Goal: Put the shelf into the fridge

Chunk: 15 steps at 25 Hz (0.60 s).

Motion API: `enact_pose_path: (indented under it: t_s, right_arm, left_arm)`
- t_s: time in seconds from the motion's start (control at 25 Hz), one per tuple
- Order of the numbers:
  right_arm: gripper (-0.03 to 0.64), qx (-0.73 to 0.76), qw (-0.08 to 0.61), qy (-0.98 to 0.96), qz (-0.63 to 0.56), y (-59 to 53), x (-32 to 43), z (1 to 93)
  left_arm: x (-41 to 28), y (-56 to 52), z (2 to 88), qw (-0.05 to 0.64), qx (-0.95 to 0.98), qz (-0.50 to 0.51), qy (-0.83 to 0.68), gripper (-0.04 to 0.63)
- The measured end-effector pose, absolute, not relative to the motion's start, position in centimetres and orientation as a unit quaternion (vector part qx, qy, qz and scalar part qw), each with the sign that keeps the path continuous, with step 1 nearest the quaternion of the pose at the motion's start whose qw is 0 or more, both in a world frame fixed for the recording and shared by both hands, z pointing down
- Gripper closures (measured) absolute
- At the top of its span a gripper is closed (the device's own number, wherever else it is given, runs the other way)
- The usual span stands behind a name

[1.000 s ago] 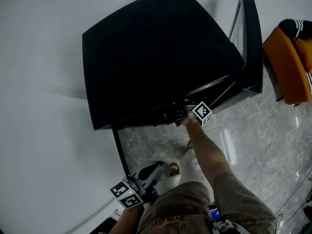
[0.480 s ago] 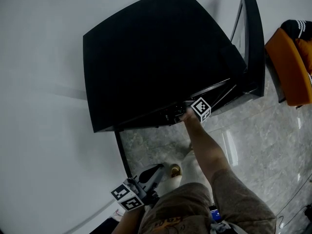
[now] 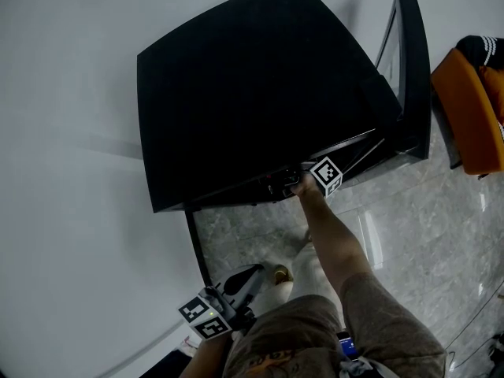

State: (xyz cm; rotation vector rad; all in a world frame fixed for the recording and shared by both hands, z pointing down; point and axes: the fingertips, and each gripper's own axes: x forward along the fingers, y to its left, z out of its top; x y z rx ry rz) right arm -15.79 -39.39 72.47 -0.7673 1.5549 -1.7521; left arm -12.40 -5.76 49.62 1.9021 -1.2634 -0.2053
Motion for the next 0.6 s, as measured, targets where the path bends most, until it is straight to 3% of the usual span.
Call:
enact_pose_path:
  t_s: [0.6]
  right_arm:
    - [0.572,-0.282,0.312,0.603,-0.678,-31.8,-11.0,72.7]
  left_arm:
    - [-12.3,-5.7,48.2,0.402,0.775,-0.093,-0.479,0.592]
